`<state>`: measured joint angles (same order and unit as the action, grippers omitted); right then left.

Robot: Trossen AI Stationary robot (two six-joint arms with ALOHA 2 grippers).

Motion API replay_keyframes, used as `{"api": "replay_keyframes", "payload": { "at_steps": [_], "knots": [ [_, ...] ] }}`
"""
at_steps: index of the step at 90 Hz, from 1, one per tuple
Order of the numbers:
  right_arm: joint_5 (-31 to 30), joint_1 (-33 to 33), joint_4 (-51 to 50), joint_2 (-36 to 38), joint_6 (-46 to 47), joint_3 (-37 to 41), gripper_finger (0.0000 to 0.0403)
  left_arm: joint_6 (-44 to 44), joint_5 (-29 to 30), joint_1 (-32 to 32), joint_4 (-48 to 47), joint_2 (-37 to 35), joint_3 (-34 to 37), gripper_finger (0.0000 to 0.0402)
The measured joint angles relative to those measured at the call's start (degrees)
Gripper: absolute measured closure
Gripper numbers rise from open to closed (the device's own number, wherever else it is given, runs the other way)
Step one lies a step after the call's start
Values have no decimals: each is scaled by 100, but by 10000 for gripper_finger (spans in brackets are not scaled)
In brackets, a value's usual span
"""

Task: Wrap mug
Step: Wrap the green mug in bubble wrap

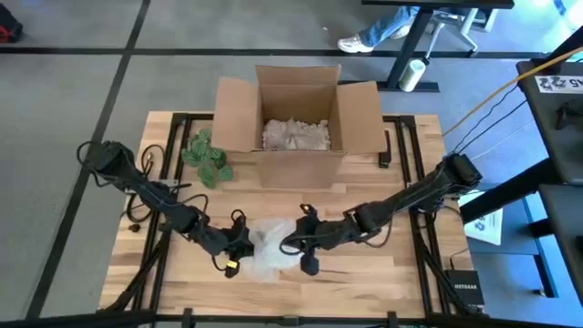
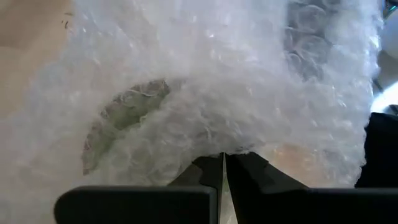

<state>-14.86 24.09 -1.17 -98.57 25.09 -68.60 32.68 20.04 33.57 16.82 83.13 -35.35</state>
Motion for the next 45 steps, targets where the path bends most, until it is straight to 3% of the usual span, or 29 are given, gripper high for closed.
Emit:
{"api": "replay_keyframes", "payload": {
  "at_steps": [21, 45],
  "knots": [
    [534, -239, 470, -207, 10, 2, 381, -201, -79, -112, 67, -2, -127, 402],
    [543, -246, 281, -203, 7, 2, 381, -980, -354, -195, 8, -7, -696, 402]
  ]
}}
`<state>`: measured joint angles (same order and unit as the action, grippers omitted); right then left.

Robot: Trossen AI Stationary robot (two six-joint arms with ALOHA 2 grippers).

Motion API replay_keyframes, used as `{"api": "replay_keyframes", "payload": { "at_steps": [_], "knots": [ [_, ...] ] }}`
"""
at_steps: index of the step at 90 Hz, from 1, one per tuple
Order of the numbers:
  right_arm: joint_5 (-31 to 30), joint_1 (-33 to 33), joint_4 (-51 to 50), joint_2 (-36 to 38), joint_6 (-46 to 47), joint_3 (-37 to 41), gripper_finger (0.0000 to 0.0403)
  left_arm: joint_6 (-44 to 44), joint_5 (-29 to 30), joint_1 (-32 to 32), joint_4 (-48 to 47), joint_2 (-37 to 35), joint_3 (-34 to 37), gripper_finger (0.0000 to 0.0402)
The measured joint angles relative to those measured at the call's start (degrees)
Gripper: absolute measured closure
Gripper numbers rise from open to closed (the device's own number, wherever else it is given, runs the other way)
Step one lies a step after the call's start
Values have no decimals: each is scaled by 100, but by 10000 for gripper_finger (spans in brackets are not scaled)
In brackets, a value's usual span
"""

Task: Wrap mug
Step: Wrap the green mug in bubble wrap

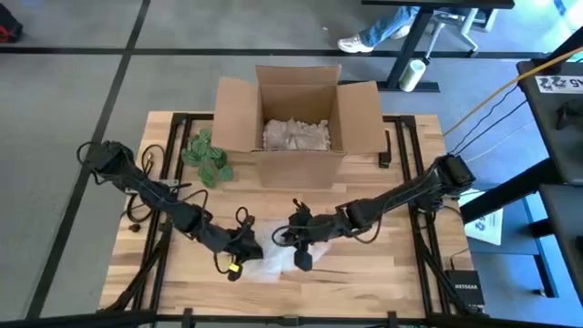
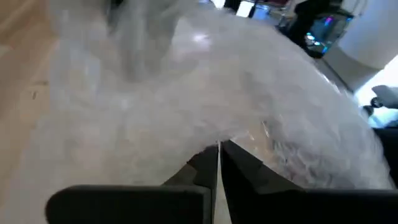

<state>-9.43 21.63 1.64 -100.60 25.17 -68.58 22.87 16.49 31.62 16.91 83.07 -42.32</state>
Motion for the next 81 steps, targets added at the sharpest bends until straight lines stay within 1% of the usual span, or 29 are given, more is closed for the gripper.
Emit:
{"api": "replay_keyframes", "payload": {
  "at_steps": [19, 35, 53, 60, 70, 81],
  "knots": [
    [0, 0, -10, 84, -27, 0, 381, 206, -27, -240, -156, 46, -3, 402],
    [2, 0, -17, 310, -113, 0, 381, 225, -287, -467, -25, 280, -3, 402],
    [4, 11, -26, 738, -113, 0, 381, 135, -755, -701, 826, 762, -12, 402],
    [9, 15, -85, 926, -121, 0, 382, 51, -807, -777, 892, 895, -88, 402],
    [7, 15, -395, 1164, -127, 0, 382, -113, -846, -890, 870, 1029, -260, 402],
    [-2, 14, -1056, 1427, -118, -2, 382, -399, -849, -1021, 844, 1119, -431, 402]
  ]
}}
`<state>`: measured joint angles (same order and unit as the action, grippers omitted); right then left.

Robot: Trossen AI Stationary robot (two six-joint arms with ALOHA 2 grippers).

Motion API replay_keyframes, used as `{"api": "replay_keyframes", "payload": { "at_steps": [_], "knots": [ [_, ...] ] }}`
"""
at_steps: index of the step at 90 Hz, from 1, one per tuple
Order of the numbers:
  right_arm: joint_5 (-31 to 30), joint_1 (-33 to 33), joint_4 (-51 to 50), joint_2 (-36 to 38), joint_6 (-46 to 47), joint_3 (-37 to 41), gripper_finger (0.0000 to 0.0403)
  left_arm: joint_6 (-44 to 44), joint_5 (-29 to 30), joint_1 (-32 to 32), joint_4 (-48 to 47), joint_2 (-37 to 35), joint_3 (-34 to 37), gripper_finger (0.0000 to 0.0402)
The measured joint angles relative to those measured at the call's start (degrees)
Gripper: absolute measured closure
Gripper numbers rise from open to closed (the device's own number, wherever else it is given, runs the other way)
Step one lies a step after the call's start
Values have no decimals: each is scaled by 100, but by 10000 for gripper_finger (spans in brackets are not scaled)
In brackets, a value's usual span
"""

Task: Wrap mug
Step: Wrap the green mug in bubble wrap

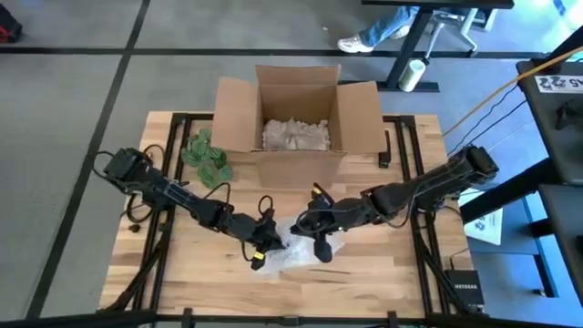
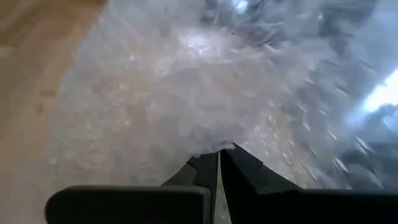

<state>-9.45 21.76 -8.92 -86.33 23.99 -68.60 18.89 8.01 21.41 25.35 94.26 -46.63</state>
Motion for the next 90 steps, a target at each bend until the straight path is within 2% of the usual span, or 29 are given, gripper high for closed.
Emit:
{"api": "replay_keyframes", "payload": {
  "at_steps": [20, 33, 51, 70, 90],
  "knots": [
    [-305, -1, -1045, 292, 127, -2, 381, -102, -465, -214, -24, -9, -313, 402],
    [-506, -5, -1609, 293, 302, 0, 382, -123, -489, -201, -743, -11, -644, 402],
    [-510, -5, -1669, 271, 293, 0, 382, -336, -487, -203, -1332, -11, -995, 402],
    [-495, -5, -1705, 271, 275, 0, 381, -585, -487, -201, -1430, -130, -1130, 402],
    [-333, -5, -1865, 271, 271, 0, 382, -776, -482, -158, -1446, -555, -1130, 402]
  ]
}}
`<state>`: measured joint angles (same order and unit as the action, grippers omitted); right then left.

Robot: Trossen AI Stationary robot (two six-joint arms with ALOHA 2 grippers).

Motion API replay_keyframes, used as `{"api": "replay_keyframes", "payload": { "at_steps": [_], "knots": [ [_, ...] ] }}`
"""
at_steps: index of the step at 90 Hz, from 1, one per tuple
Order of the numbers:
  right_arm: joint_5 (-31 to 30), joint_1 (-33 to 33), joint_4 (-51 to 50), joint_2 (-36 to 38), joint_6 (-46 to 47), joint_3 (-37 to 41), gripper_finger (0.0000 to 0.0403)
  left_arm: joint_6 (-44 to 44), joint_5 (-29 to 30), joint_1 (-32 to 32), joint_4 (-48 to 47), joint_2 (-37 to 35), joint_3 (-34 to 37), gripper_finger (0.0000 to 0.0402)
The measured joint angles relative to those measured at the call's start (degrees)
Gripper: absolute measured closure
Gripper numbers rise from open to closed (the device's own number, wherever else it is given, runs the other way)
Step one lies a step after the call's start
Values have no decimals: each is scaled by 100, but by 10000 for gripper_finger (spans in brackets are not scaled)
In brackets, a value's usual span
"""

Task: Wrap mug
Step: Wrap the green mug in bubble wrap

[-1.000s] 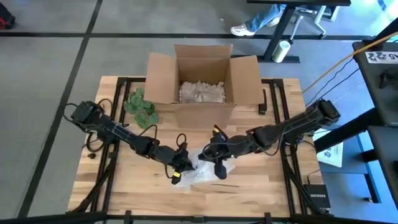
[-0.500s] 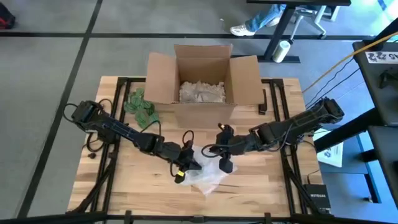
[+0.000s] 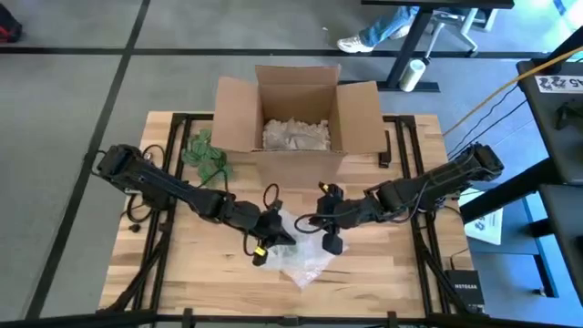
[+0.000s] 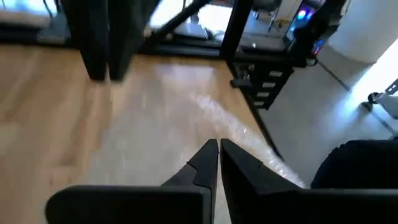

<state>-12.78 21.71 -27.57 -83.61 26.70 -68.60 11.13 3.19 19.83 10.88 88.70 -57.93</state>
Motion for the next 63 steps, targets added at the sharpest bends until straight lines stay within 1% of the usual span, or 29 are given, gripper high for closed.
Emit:
{"api": "replay_keyframes", "payload": {
  "at_steps": [19, 25, 31, 36, 43, 47, 55, 63],
  "knots": [
    [905, 7, 361, -33, -13, 0, 381, -560, 5, 256, -64, -470, -1, 402],
    [1208, 7, 560, -82, -24, 0, 381, -751, 152, 364, -236, -673, -2, 402],
    [1382, 7, 672, -145, -65, 4, 381, -885, 483, 475, -433, -895, -2, 402],
    [1542, 7, 991, -249, -134, 0, 379, -931, 826, 577, -638, -1107, -2, 402],
    [1737, 7, 1267, -393, -150, 0, 366, -952, 1275, 731, -947, -1352, -2, 402],
    [1861, 7, 1576, -494, -152, -4, 353, -923, 1519, 838, -1144, -1480, -2, 402],
    [1946, 4, 1774, -681, -151, -7, 319, -703, 1988, 1039, -1483, -1658, -2, 402],
    [1946, 0, 1524, -880, -157, -184, 281, -455, 2506, 1259, -1911, -1778, -2, 402]
  ]
}}
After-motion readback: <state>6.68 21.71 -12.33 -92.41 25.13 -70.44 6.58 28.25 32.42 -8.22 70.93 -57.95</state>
